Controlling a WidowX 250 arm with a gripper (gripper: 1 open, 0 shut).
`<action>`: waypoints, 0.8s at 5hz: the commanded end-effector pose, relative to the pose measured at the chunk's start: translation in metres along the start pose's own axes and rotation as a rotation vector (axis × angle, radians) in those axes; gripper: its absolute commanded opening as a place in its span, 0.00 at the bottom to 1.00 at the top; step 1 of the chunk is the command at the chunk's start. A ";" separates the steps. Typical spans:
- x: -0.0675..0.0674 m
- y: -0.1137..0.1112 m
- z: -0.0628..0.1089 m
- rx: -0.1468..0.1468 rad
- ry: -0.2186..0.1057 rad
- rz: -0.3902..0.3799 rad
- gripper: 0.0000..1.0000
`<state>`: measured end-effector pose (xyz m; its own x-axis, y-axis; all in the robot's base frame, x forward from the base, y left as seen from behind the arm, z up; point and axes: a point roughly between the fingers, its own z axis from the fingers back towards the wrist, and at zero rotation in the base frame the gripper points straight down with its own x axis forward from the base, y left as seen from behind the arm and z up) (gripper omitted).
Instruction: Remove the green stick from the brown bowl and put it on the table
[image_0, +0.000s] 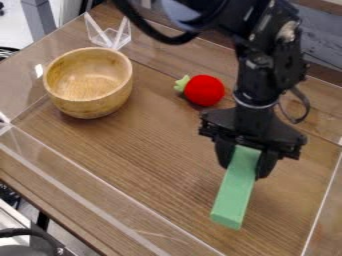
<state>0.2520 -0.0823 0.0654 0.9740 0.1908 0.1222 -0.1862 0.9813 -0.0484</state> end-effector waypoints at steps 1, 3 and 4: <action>0.018 0.013 0.013 -0.014 -0.042 -0.002 0.00; 0.028 0.020 0.002 -0.001 -0.035 -0.053 0.00; 0.034 0.017 0.008 0.005 -0.031 -0.059 0.00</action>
<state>0.2707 -0.0549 0.0667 0.9830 0.1442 0.1139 -0.1425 0.9895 -0.0233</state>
